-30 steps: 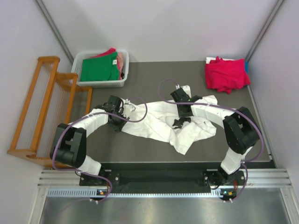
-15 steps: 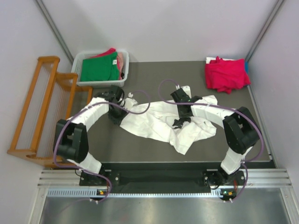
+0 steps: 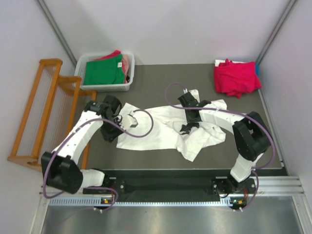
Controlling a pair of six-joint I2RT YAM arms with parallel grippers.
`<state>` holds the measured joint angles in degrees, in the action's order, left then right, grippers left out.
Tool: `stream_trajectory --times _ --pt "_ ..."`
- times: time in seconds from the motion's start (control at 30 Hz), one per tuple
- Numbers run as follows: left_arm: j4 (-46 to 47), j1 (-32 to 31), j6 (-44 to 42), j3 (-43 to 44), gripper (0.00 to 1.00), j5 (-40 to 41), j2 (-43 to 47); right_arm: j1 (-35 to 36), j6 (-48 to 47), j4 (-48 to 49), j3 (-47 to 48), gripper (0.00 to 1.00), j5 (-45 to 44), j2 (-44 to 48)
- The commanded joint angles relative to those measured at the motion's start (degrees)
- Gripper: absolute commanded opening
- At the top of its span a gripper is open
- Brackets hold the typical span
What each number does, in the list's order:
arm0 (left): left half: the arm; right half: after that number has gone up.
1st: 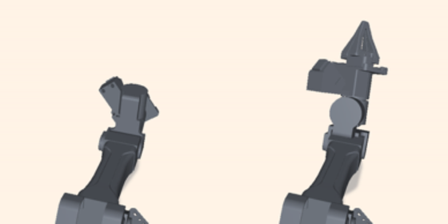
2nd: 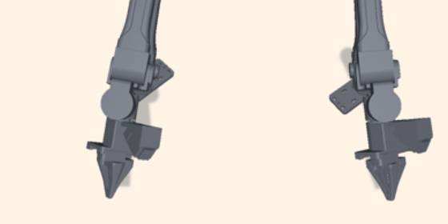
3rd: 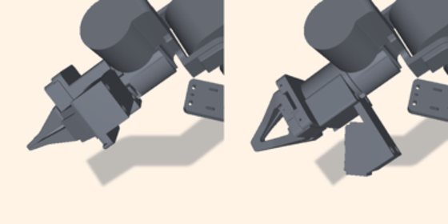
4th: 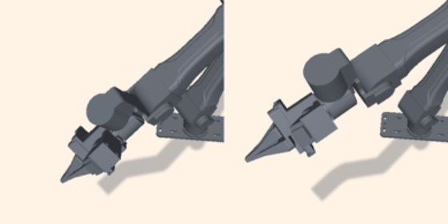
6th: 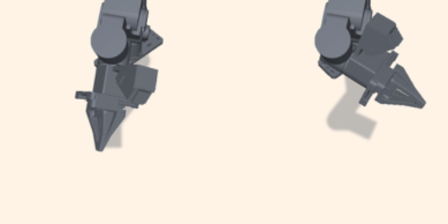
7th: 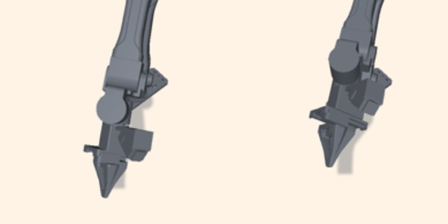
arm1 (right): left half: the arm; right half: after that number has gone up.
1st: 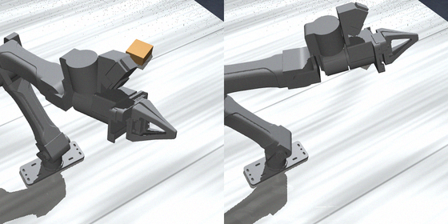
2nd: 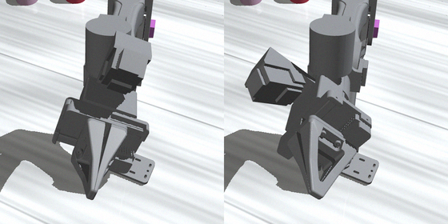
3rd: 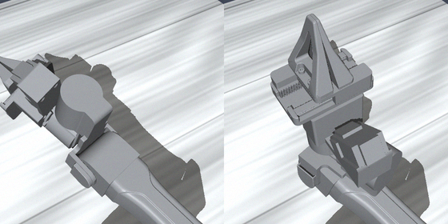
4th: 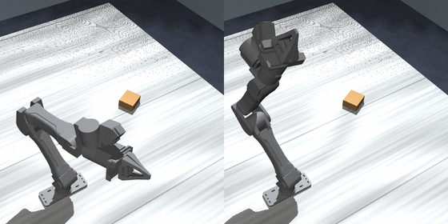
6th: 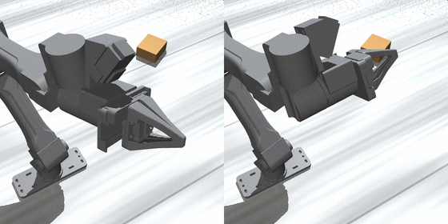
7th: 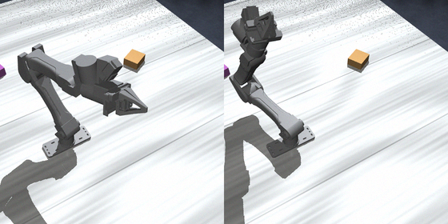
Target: Fold and stack the t-shirts
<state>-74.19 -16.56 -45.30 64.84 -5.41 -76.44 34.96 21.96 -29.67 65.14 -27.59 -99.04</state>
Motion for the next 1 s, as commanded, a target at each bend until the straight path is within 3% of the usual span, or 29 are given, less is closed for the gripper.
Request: stream_trajectory --times 0.0,0.13,0.27,0.4,0.47,0.7,0.97 --pt "-12.1 -0.2 -4.8 -1.8 0.14 3.6 6.2 -0.2 -0.6 0.3 2.1 0.40 -1.4 3.0" --pt "-9.0 -0.2 -5.1 -1.9 0.08 4.4 11.5 -0.2 -0.5 0.1 2.1 0.40 -1.4 3.9" --pt "11.4 -0.2 -3.2 -9.2 0.10 9.9 17.8 -0.2 -0.2 0.0 1.9 0.40 -1.2 4.4" --pt "20.6 -0.1 3.3 -11.8 0.15 14.1 10.3 -0.2 -0.1 -0.2 1.9 0.42 -1.1 4.4" --pt "21.2 0.0 6.0 -8.3 0.17 13.8 2.2 -0.2 0.0 -0.4 1.9 0.49 -1.1 4.3" --pt "28.5 0.6 11.8 3.0 0.25 8.0 -13.7 -0.2 0.5 -0.1 1.7 0.50 -1.3 3.8" --pt "26.7 -2.1 16.2 7.9 0.27 2.8 -17.9 -0.2 0.2 0.7 2.3 0.49 -1.4 2.0"
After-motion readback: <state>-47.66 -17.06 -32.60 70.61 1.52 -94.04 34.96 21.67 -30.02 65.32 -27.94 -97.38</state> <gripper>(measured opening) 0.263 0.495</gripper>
